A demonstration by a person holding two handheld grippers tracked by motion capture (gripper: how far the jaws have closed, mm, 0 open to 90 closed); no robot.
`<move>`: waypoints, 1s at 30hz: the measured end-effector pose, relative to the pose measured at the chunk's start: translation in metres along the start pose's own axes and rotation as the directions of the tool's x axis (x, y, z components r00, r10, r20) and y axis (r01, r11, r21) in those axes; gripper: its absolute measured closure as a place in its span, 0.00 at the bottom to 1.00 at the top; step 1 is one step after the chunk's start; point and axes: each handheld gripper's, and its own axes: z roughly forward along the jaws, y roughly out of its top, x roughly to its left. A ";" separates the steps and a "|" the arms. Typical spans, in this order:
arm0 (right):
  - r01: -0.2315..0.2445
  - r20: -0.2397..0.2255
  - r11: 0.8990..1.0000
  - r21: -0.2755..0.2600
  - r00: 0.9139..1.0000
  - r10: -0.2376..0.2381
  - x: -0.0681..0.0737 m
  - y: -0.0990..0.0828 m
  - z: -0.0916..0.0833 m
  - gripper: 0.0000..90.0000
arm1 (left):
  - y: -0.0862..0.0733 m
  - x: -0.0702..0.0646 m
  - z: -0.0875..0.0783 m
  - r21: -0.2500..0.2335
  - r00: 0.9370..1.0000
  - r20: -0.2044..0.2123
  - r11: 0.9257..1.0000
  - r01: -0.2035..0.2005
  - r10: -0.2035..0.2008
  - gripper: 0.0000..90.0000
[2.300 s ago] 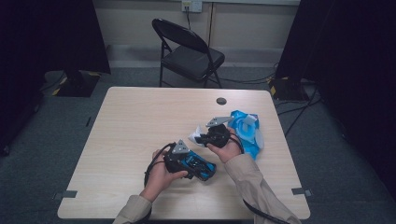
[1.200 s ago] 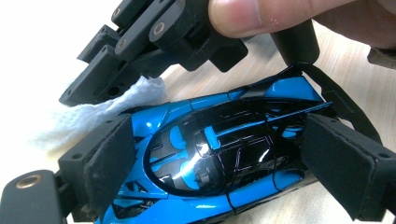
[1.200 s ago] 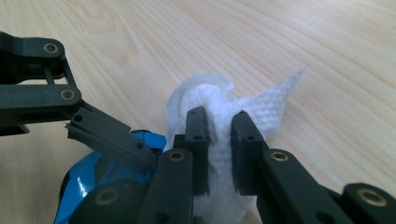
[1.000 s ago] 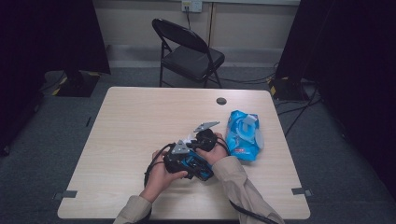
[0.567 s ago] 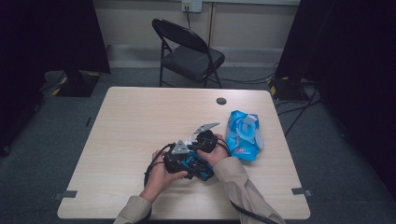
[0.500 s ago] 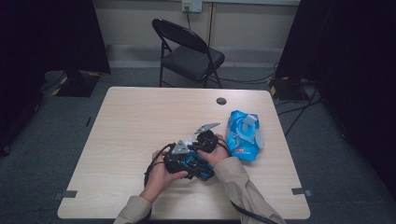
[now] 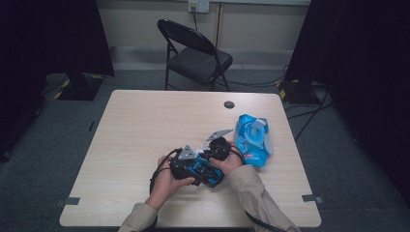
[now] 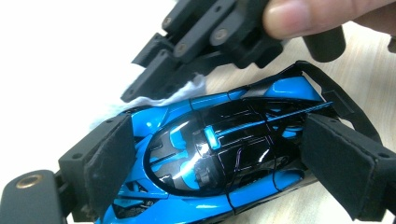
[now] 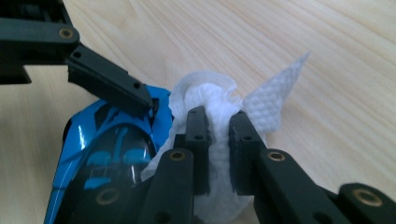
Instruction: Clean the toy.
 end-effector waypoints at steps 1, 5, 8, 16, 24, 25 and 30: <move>-0.002 0.000 1.000 0.000 1.000 0.002 0.000 -0.001 -0.001 0.90 | 0.000 0.000 0.000 0.001 1.000 0.000 1.000 0.000 0.000 0.11; -0.005 -0.006 1.000 -0.008 1.000 0.005 -0.001 -0.008 -0.007 0.90 | 0.000 0.000 0.000 0.001 1.000 0.000 1.000 0.000 0.000 0.11; -0.017 -0.018 1.000 -0.013 1.000 0.016 -0.002 -0.013 -0.011 0.90 | 0.000 0.000 0.000 0.002 1.000 0.000 1.000 0.002 -0.002 0.11; 0.000 -0.023 1.000 0.000 1.000 0.000 -0.002 -0.021 -0.022 0.90 | 0.001 -0.001 0.001 0.003 1.000 0.003 1.000 -0.001 0.001 0.11; -0.015 -0.041 1.000 -0.008 0.999 0.015 -0.006 -0.030 -0.029 0.90 | 0.001 -0.001 0.000 0.009 1.000 0.001 1.000 -0.004 0.004 0.11; -0.017 -0.042 1.000 -0.009 0.999 0.017 -0.005 -0.031 -0.029 0.90 | 0.001 -0.001 0.000 0.009 1.000 0.000 1.000 -0.003 0.003 0.11; -0.034 -0.048 0.999 -0.015 0.998 0.034 -0.007 -0.037 -0.035 0.90 | 0.001 -0.001 0.000 0.005 1.000 0.001 1.000 -0.003 0.003 0.11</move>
